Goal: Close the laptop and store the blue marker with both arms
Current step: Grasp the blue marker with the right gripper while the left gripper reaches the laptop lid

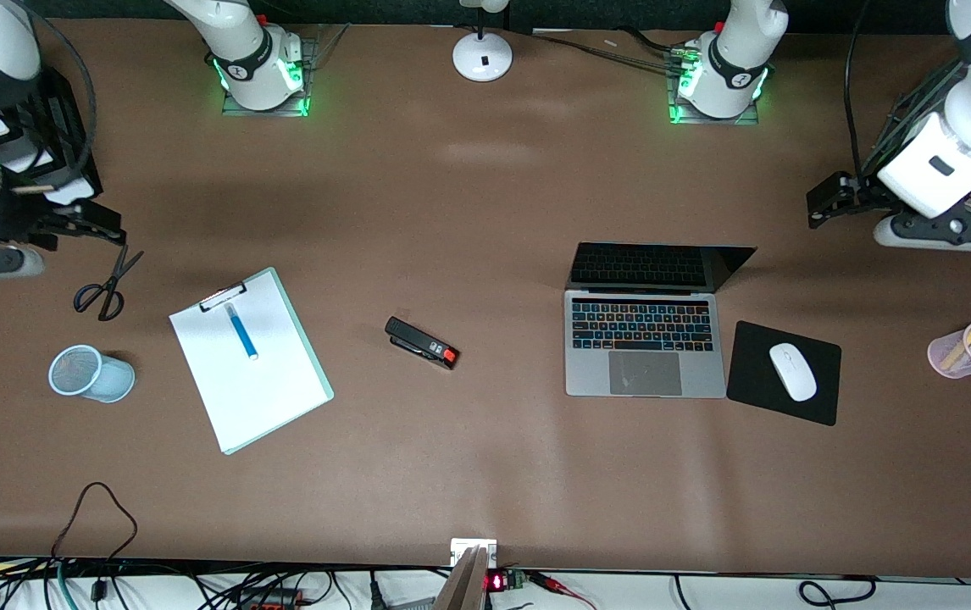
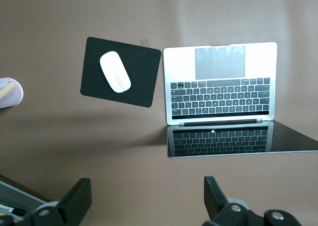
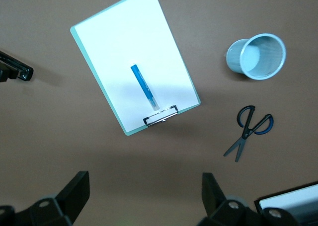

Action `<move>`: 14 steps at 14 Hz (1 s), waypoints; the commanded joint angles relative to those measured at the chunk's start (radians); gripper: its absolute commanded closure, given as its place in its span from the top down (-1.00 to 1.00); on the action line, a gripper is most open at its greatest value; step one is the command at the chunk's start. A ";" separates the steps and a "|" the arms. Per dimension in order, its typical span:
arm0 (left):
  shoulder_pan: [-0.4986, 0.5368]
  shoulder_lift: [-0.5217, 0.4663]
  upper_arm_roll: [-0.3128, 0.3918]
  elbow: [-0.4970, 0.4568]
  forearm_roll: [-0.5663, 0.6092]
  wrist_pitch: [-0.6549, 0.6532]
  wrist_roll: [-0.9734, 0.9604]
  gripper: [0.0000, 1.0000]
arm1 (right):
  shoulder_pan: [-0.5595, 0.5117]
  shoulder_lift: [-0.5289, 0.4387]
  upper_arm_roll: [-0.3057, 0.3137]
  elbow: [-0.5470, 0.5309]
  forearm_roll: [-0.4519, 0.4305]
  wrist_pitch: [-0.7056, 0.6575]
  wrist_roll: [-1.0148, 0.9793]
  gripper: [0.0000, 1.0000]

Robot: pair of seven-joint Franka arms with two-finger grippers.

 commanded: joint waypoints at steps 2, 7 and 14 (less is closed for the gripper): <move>0.006 0.060 -0.004 0.063 -0.016 -0.016 0.011 1.00 | 0.032 0.074 0.002 0.010 0.013 0.059 -0.072 1.00; 0.000 0.182 -0.004 0.204 -0.013 -0.015 0.016 1.00 | 0.065 0.147 0.002 0.010 0.003 0.126 -0.168 1.00; -0.041 0.228 -0.007 0.269 -0.006 -0.090 0.010 -0.32 | 0.095 0.308 0.003 -0.005 0.002 0.327 -0.364 0.75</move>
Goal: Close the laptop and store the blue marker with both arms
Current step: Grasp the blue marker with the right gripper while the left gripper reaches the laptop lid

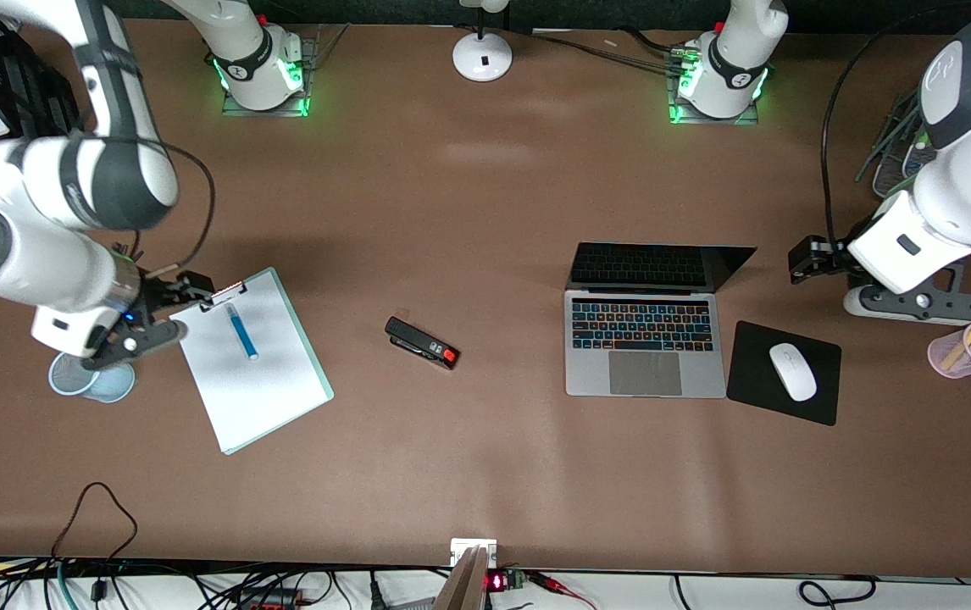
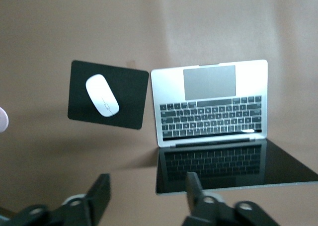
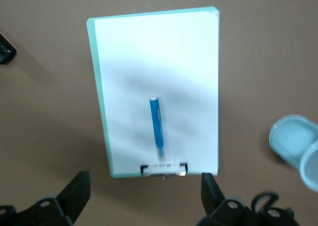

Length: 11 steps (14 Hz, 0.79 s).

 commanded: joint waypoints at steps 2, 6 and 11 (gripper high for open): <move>-0.012 0.015 0.002 0.037 -0.005 -0.090 0.011 -0.73 | 0.030 0.081 -0.001 0.007 0.002 0.081 -0.102 0.58; -0.020 0.023 0.002 0.025 -0.016 -0.100 0.006 -0.98 | 0.048 0.168 -0.003 0.007 -0.003 0.163 -0.162 0.26; -0.040 0.006 -0.036 -0.032 -0.042 -0.175 -0.095 -0.98 | 0.047 0.227 -0.003 -0.016 -0.003 0.245 -0.247 0.00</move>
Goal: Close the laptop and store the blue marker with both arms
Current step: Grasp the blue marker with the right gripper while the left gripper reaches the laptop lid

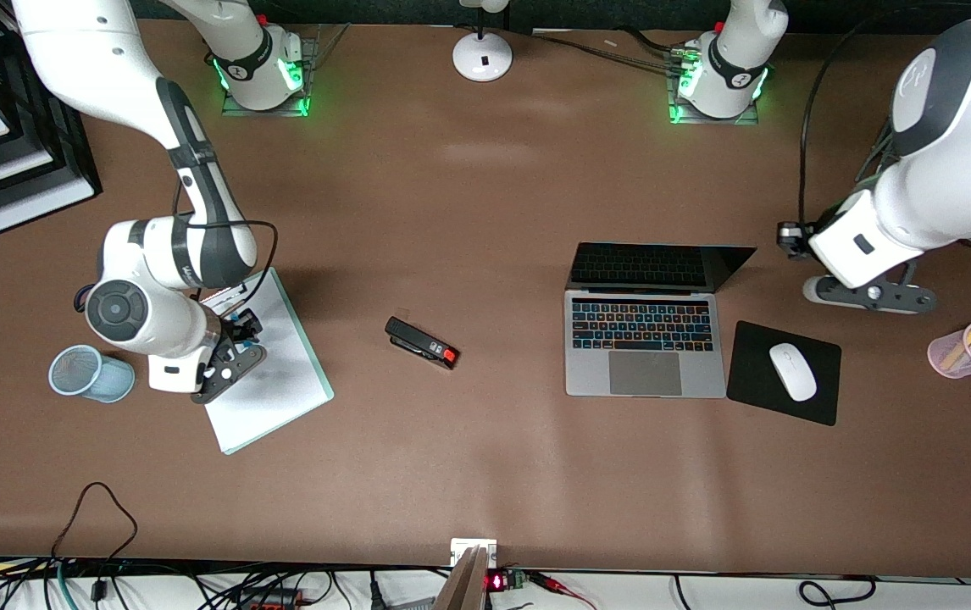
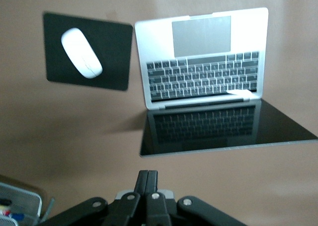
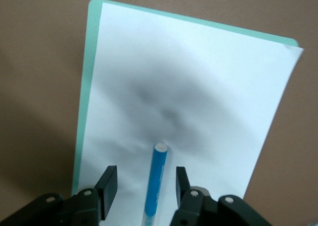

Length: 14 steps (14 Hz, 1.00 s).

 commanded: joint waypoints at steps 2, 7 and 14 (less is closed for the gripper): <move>-0.009 -0.014 -0.062 -0.051 -0.033 -0.041 -0.187 -0.99 | -0.004 0.033 -0.002 -0.008 -0.002 0.046 -0.046 0.00; -0.005 -0.175 -0.159 -0.402 -0.073 0.108 -0.284 -1.00 | -0.010 0.079 -0.002 -0.010 0.001 0.102 -0.045 -0.11; 0.003 -0.274 -0.291 -0.817 -0.076 0.596 -0.284 -1.00 | -0.024 0.097 -0.002 -0.010 0.009 0.111 -0.039 -0.35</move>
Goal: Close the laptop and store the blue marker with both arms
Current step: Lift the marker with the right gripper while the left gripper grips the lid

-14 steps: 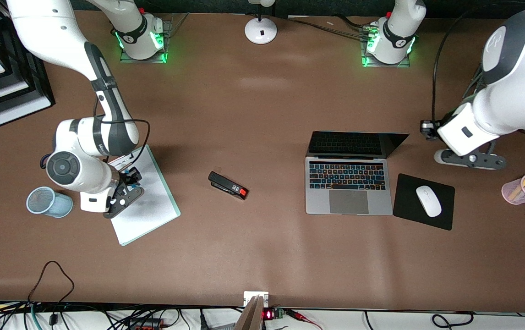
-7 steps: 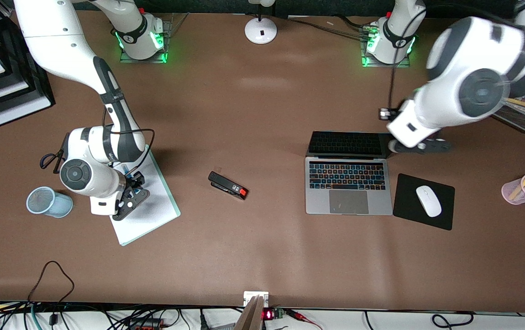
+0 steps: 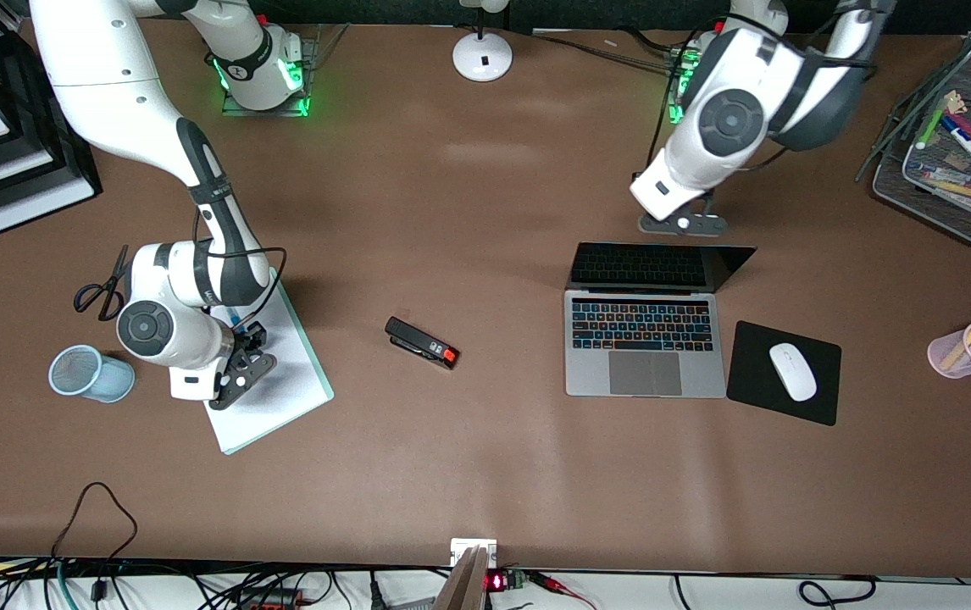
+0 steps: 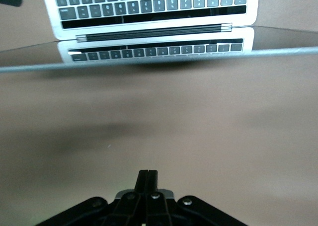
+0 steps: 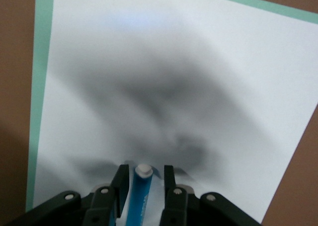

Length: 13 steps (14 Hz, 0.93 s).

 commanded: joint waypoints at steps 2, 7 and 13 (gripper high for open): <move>0.022 0.015 -0.002 -0.051 0.001 0.194 0.025 -1.00 | -0.007 0.004 0.003 -0.007 0.009 0.018 -0.006 -0.35; 0.051 0.096 0.001 -0.026 0.068 0.432 0.080 -1.00 | -0.007 0.011 0.003 -0.006 0.015 0.019 0.003 -0.55; 0.093 0.180 0.002 0.118 0.138 0.434 0.083 -1.00 | -0.009 0.001 0.002 0.022 0.018 0.010 0.000 -1.00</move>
